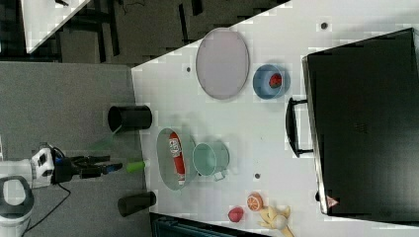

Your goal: Pick ketchup from strainer and place it on the table

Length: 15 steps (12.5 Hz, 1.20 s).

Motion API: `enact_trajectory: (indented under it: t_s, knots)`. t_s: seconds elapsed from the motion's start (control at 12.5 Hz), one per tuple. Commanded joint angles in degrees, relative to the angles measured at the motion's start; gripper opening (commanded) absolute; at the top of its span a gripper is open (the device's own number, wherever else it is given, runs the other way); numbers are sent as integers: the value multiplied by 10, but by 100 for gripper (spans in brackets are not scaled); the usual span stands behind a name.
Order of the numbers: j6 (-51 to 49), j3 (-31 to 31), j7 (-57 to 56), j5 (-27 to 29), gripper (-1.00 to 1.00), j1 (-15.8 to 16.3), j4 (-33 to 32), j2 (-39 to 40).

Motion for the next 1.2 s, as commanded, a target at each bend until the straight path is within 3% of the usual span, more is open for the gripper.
enact_trajectory:
  t_s: [0.08, 0.32, 0.56, 1.2]
  knots:
    - [60, 37, 25, -1, 100, -7, -52, 26]
    - [177, 69, 25, -9, 100, -7, -117, 57]
    - [288, 75, 25, -62, 100, -6, -168, 105]
    - [442, 50, 83, -200, 100, -2, -178, 278]
